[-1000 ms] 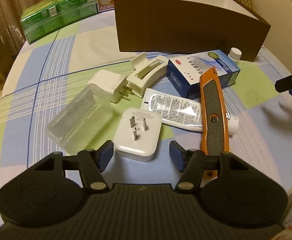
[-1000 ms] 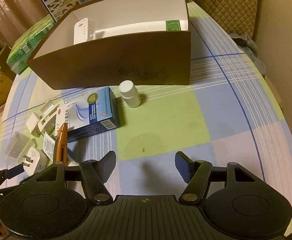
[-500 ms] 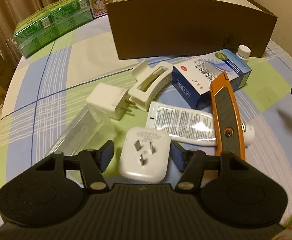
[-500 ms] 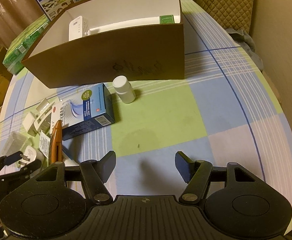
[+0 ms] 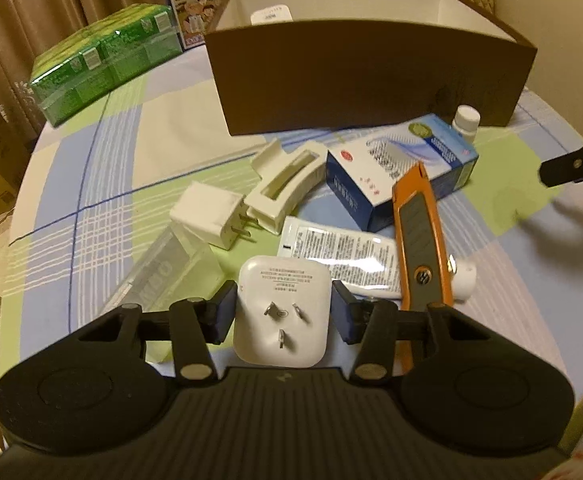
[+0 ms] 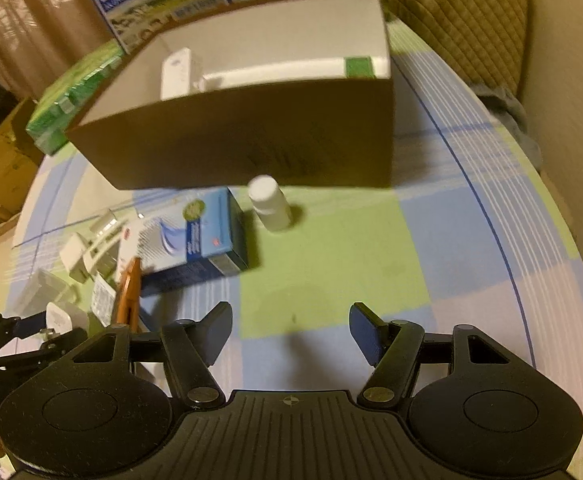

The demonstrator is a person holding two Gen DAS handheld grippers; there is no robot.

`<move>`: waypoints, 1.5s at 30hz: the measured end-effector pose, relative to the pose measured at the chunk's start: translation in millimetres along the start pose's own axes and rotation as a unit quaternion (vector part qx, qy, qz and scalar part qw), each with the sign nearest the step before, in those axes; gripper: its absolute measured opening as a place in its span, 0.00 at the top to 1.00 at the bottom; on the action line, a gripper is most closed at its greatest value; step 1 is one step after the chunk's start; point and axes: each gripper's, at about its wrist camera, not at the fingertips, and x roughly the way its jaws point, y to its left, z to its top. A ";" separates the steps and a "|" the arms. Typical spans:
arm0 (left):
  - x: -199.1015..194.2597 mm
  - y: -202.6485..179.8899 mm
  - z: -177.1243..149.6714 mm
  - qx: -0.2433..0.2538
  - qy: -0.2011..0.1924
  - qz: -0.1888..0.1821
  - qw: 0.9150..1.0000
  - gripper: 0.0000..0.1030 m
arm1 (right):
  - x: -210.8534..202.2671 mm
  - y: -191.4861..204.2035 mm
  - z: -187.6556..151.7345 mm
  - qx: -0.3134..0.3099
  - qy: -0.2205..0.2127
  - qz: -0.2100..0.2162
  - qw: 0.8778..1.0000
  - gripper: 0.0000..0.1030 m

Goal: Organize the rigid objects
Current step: 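Lift the plug adapter with left tool while right tool grasps the white pill bottle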

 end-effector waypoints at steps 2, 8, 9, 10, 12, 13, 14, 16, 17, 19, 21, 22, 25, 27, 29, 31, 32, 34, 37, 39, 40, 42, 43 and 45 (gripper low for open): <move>-8.7 1.3 5.3 -0.008 -0.012 0.000 1.000 0.56 | 2.9 3.1 3.3 -0.013 -0.010 0.004 1.000 0.39; -26.9 3.9 26.9 -0.025 -0.037 0.000 0.999 0.56 | 14.4 11.7 17.4 -0.065 -0.058 0.008 0.996 0.47; -27.3 4.5 31.2 -0.027 -0.037 0.000 0.999 0.56 | 18.0 12.6 19.8 -0.073 -0.062 0.009 0.995 0.54; -27.3 4.6 35.7 -0.030 -0.037 0.002 0.999 0.56 | 22.5 13.7 23.7 -0.080 -0.066 0.010 0.995 0.57; -25.8 4.7 45.1 -0.032 -0.033 0.007 0.999 0.56 | 29.3 13.4 29.2 -0.086 -0.073 0.011 0.994 0.59; -25.2 5.5 48.8 -0.034 -0.033 0.007 0.999 0.56 | 33.7 14.2 32.5 -0.091 -0.076 0.013 0.993 0.61; -24.3 5.5 53.4 -0.035 -0.033 0.007 0.999 0.56 | 37.2 15.0 34.2 -0.096 -0.077 0.013 0.992 0.62; -22.6 5.2 59.8 -0.036 -0.032 0.009 0.999 0.56 | 44.4 17.2 38.5 -0.105 -0.077 0.014 0.991 0.63; -21.8 4.7 63.0 -0.036 -0.033 0.009 0.999 0.56 | 46.9 17.5 39.7 -0.109 -0.078 0.013 0.991 0.63; -20.0 3.8 68.2 -0.036 -0.035 0.009 0.999 0.56 | 53.5 20.1 42.1 -0.117 -0.076 0.005 0.990 0.64; -18.0 2.6 73.0 -0.036 -0.035 0.008 0.999 0.56 | 59.8 22.0 43.4 -0.123 -0.075 0.002 0.990 0.64; -17.2 2.3 74.4 -0.035 -0.035 0.008 0.999 0.56 | 63.1 23.0 44.2 -0.126 -0.074 0.001 0.989 0.65; -14.8 0.4 78.5 -0.033 -0.036 0.008 0.999 0.56 | 70.4 25.1 44.6 -0.136 -0.073 -0.007 0.988 0.67; -13.4 -0.2 80.5 -0.032 -0.036 0.007 0.999 0.56 | 73.6 25.2 45.0 -0.140 -0.072 -0.009 0.987 0.69; -12.0 -1.1 82.7 -0.030 -0.035 0.006 0.999 0.56 | 76.5 25.4 45.5 -0.146 -0.072 -0.009 0.987 0.73; -11.5 -1.8 84.9 -0.029 -0.036 0.005 0.999 0.56 | 77.1 26.3 44.7 -0.153 -0.078 -0.014 0.985 0.80; -11.6 -2.1 86.1 -0.028 -0.037 0.004 0.999 0.56 | 76.6 26.7 44.0 -0.158 -0.079 -0.012 0.984 0.80; -12.3 -2.3 89.4 -0.027 -0.039 0.003 0.999 0.56 | 72.5 27.9 42.8 -0.164 -0.085 -0.014 0.983 0.80; -14.6 -3.4 96.7 -0.022 -0.040 0.000 0.999 0.56 | 55.5 30.6 43.5 -0.167 -0.098 -0.014 0.981 0.80; -16.8 -4.3 103.8 -0.019 -0.040 -0.003 0.999 0.56 | 37.5 33.4 46.7 -0.164 -0.105 0.000 0.981 0.80; -18.0 -4.8 107.9 -0.017 -0.042 -0.006 0.999 0.56 | 28.7 35.4 48.6 -0.162 -0.109 0.004 0.981 0.80; -21.1 -6.0 117.0 -0.014 -0.048 -0.011 0.999 0.56 | 9.3 39.6 53.8 -0.160 -0.121 0.017 0.980 0.80; -22.9 -6.6 122.6 -0.012 -0.050 -0.014 0.999 0.56 | 0.7 41.7 57.2 -0.158 -0.127 0.024 0.979 0.80; -25.8 -8.5 132.4 -0.006 -0.060 -0.018 0.998 0.56 | -15.2 45.0 65.5 -0.152 -0.140 0.035 0.978 0.80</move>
